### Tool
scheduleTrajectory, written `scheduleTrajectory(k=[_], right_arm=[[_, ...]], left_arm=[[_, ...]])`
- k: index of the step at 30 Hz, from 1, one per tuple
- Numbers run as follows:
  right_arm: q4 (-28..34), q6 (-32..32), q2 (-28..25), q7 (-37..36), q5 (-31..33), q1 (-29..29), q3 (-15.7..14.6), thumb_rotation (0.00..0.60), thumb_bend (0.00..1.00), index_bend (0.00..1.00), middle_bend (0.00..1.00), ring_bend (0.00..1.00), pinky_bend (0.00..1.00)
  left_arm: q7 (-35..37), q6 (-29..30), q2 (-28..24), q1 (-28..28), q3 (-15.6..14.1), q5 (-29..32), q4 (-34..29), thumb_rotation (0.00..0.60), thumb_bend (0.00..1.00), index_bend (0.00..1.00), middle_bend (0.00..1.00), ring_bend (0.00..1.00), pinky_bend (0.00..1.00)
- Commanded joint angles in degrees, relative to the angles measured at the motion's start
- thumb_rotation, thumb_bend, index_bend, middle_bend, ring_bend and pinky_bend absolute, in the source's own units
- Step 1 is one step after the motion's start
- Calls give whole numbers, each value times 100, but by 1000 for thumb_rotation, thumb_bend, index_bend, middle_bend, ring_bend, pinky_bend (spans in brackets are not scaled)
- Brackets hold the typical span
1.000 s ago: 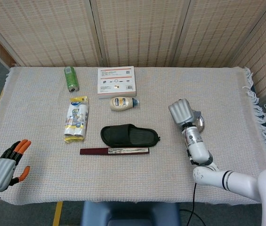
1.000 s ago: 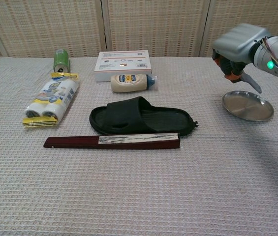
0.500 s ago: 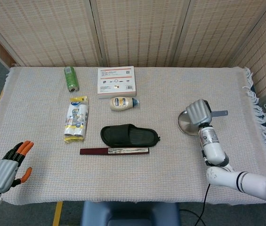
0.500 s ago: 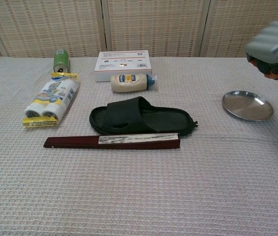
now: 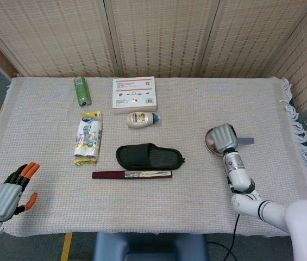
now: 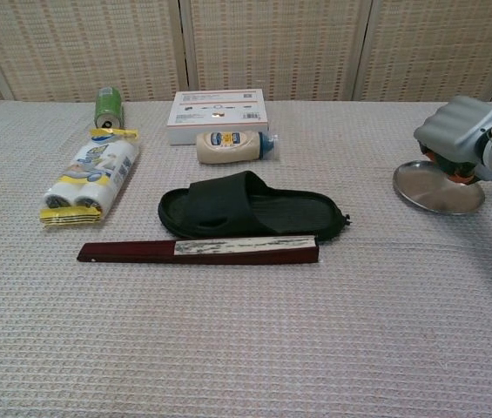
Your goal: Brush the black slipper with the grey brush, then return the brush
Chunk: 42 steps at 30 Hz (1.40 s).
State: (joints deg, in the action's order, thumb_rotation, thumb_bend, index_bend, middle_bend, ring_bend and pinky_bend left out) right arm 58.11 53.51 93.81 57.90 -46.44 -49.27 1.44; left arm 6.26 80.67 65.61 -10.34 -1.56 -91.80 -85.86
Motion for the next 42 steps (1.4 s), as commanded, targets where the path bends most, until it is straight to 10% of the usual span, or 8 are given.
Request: scheduleTrajectory(k=[1, 12, 25, 31, 36, 42], right_arm=[[-301, -82, 207, -91, -239, 31, -49, 600, 292, 736, 586, 496, 803], [-127, -87, 69, 4, -192, 182, 112, 600, 292, 148, 212, 219, 675], [675, 284, -402, -258, -434, 378, 253, 600, 293, 70, 186, 201, 642], [2467, 1459, -1271, -2150, -1263, 1180, 499, 600, 272, 8, 134, 116, 363], [3567, 2763, -1979, -4023, -2757, 2513, -361, 600, 204, 0, 8, 0, 51], [2919, 4252, -1913, -4598, -3822, 3693, -964, 600, 154, 0, 0, 0, 0]], left_arm=[[1, -11, -4, -6, -7, -7, -2, 600, 471, 0, 0, 0, 169], [-12, -40, 14, -9, -4, 34, 2, 600, 510, 0, 0, 0, 169], [-36, 13, -7, 15, -22, 1, -29, 600, 509, 0, 0, 0, 171], [32, 76, -17, 34, -3, -1, 9, 600, 508, 0, 0, 0, 171], [159, 289, 61, 71, 58, -62, 170, 600, 505, 0, 0, 0, 165], [263, 643, 267, 79, 178, -216, 519, 600, 498, 0, 0, 0, 113]])
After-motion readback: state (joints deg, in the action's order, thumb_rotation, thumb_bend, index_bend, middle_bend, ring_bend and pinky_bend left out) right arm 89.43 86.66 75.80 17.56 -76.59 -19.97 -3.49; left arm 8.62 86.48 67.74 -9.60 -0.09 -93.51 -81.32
